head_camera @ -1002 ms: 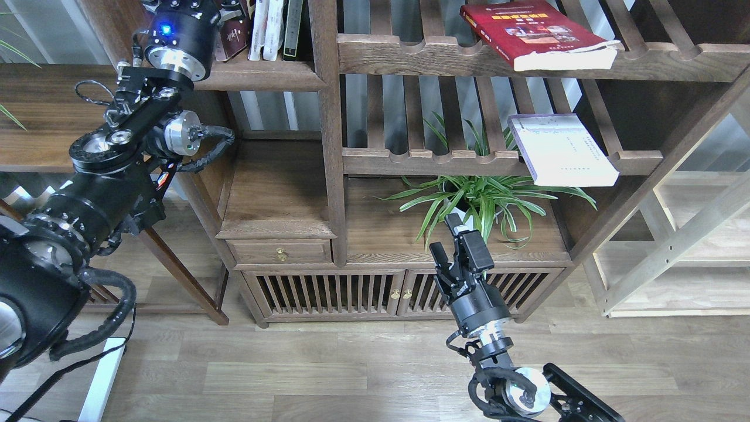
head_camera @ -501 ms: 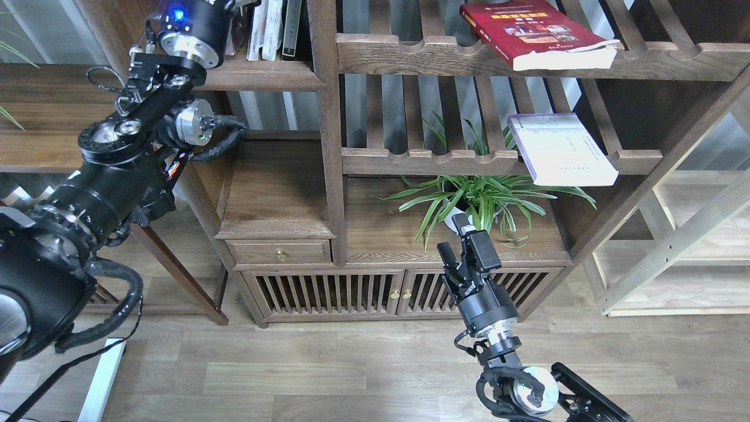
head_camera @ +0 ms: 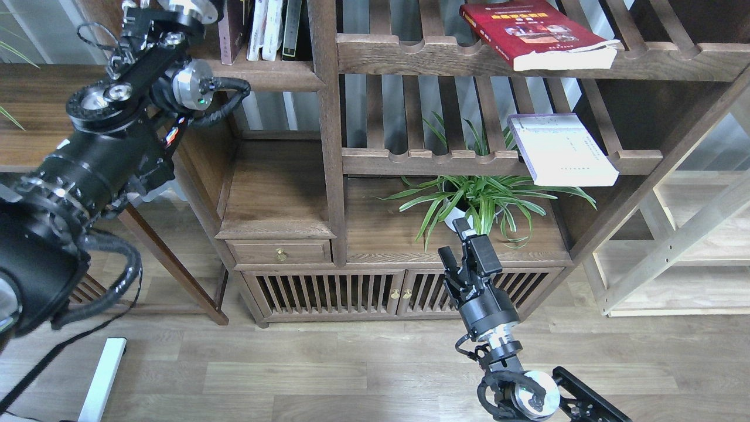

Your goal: Organize books on shelf

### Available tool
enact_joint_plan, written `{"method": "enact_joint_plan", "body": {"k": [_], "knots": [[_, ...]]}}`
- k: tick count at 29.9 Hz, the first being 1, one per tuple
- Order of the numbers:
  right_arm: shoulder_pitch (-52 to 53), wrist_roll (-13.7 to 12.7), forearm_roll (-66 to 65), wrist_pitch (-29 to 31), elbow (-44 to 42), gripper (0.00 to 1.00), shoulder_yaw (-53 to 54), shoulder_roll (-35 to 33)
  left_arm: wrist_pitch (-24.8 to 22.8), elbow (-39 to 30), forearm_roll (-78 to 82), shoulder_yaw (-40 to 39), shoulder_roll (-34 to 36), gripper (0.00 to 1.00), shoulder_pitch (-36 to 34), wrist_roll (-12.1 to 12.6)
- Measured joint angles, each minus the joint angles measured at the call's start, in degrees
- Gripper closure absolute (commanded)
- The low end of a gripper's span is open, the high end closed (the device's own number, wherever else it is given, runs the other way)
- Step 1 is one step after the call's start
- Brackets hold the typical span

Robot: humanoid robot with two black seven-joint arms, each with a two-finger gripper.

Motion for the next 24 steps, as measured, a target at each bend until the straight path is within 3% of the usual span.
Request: {"method": "enact_joint_plan", "body": {"k": [5,10,16,21,24], "knots": [[-0.1,-0.1,0.0,0.0,0.0,0.03,0.0,-0.2,0.3,-0.4,-5.8,-1.1,0.1,0.61,-4.9,0.0],[0.1,-0.1,0.0,0.0,0.0,0.03,0.0,-0.8,0.6,-3.6,-10.1,-1.8,3.1,0.54,-5.7,0.0],[2.0,-0.1,0.0,0.0,0.1,0.02,0.1,-0.7,0.3,-9.7,-13.0,-2.5,5.5,0.53,-1.1,0.0],[3.2,0.0,0.0,0.0,0.3,0.02,1.0,0.1,-0.2,-17.8,-21.5,-4.4,6.3,0.36,3.6,0.0],[3.3,0.0,0.0,0.0,0.3,0.02,3.0,1.5,-0.6,-20.3,-23.3,-5.5,6.5,0.35,4.9,0.0]]}}
